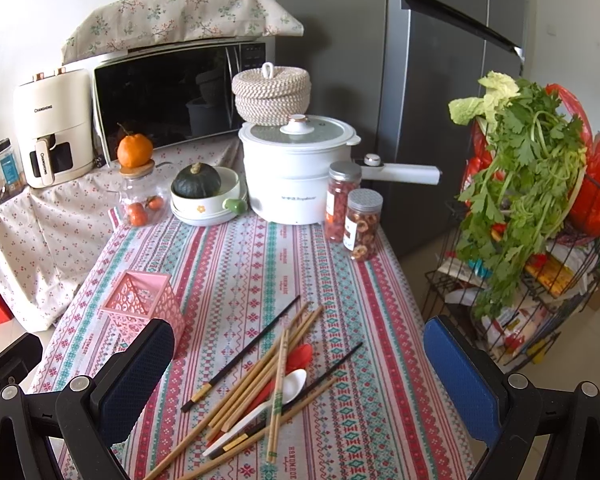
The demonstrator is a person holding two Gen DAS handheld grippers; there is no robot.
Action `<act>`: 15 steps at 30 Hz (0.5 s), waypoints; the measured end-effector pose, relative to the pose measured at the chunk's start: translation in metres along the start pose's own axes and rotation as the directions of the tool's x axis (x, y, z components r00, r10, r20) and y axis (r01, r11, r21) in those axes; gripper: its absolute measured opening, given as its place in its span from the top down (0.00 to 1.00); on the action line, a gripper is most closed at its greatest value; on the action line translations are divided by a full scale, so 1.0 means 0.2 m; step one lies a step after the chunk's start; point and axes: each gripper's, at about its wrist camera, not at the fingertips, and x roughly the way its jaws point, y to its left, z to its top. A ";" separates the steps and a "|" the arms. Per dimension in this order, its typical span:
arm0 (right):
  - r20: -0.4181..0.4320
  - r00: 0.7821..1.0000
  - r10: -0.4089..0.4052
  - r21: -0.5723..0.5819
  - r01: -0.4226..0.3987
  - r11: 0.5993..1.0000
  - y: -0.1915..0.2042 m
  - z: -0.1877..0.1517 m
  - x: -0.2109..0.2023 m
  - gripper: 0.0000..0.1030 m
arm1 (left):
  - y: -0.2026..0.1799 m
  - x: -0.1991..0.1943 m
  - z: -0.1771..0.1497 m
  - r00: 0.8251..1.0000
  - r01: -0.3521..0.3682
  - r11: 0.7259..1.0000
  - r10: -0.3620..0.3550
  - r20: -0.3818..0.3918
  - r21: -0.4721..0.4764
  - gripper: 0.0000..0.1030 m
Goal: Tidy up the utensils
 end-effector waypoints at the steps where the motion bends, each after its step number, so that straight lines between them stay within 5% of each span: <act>1: -0.002 1.000 0.001 0.001 -0.001 1.000 0.00 0.00 0.00 0.01 | 0.00 0.00 0.00 1.000 0.000 1.000 0.000 0.001 0.000 0.02; 15: -0.004 1.000 0.011 0.005 -0.011 1.000 0.00 0.00 0.01 0.01 | 0.02 -0.02 0.02 1.000 -0.001 1.000 0.001 0.014 -0.007 0.02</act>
